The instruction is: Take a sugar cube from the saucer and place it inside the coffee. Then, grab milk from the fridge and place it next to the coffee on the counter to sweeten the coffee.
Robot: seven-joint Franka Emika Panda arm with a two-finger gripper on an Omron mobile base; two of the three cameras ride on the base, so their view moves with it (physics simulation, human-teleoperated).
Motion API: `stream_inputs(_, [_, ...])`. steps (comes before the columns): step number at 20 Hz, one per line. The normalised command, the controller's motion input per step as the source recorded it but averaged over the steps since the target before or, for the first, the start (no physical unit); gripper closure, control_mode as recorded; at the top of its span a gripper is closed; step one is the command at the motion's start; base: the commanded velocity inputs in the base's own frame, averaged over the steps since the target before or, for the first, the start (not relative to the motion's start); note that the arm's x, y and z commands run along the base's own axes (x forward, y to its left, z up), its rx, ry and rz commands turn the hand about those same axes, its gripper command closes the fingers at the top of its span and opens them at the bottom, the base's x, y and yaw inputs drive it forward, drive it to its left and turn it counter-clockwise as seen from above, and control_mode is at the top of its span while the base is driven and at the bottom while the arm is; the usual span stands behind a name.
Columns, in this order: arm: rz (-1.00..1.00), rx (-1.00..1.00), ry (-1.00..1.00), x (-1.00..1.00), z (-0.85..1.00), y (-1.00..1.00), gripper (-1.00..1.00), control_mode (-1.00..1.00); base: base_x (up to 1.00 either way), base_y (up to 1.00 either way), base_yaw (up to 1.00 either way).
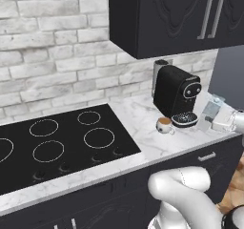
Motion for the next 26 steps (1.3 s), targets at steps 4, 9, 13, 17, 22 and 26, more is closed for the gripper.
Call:
stream_inputs(4, [-0.01, -0.1, 0.0, 0.25, -0.32, 0.0, 1.0, -1.0, 0.0, 0.0, 0.0])
stream_inputs(9, [-0.13, -0.11, 0.0, 0.24, -0.36, 0.0, 1.0, -1.0, 0.0, 0.0, 0.0])
stream_inputs(13, [-0.12, -0.07, 0.0, 0.28, -0.28, 0.01, 1.0, -1.0, 0.0, 0.0, 0.0])
stream_inputs(17, [-0.05, -0.02, 0.0, 0.22, -0.24, 0.12, 1.0, -1.0, 0.0, 0.0, 0.0])
stream_inputs(22, [0.0, 0.0, 0.0, 0.19, -0.24, 0.09, 1.0, -1.0, 0.0, 0.0, 0.0])
stream_inputs(26, [0.0, 0.0, 0.0, 0.23, -0.23, 0.0, 1.0, -1.0, 0.0, 0.0, 0.0])
